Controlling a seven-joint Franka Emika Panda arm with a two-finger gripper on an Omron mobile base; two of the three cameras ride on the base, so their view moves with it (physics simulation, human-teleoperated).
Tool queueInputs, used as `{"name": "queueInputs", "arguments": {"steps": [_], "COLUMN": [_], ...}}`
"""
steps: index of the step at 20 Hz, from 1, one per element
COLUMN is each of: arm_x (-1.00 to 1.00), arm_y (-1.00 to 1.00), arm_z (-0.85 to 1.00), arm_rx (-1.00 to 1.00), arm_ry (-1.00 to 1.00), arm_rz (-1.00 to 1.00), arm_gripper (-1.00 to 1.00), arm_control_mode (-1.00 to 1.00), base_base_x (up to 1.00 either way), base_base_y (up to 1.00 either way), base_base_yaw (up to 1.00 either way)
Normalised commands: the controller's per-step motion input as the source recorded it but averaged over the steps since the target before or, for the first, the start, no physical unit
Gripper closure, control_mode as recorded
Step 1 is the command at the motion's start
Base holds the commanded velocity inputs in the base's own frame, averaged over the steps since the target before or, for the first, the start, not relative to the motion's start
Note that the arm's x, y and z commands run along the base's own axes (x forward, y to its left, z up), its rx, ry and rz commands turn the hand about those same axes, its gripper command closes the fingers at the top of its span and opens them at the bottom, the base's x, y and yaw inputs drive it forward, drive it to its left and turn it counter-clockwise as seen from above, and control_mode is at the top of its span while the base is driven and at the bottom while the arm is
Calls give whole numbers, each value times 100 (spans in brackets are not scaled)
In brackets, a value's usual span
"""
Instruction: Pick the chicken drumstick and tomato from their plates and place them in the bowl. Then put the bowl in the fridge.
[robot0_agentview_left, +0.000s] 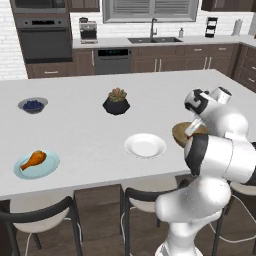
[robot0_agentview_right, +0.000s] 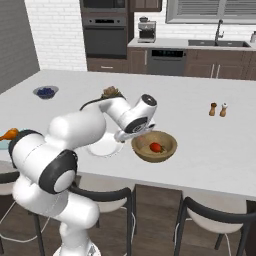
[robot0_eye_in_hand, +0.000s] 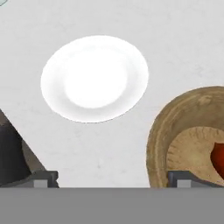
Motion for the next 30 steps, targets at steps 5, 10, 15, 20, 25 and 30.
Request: {"name": "queueInputs", "arguments": {"steps": [5,10,15,20,25,30], "arm_x": [-48,-37,-71,-44,-63,-78], "arm_y": [65,49,26,50,33,0], "arm_z": [55,36,5,0,14,18], "arm_rx": [7,2,-10,-5,-11,-11], "arm_ry": [23,21,14,8,0,-1], "arm_rz": [-12,-5,-25,-49,-32,-6], "arm_gripper": [-100,-100,-100,-100,-100,-100], "arm_control_mode": [-100,-100,-100,-100,-100,-100], "base_base_x": [0,0,0,0,0,0], "base_base_y": [0,0,0,0,0,0], "base_base_yaw": [0,0,0,0,0,0]}}
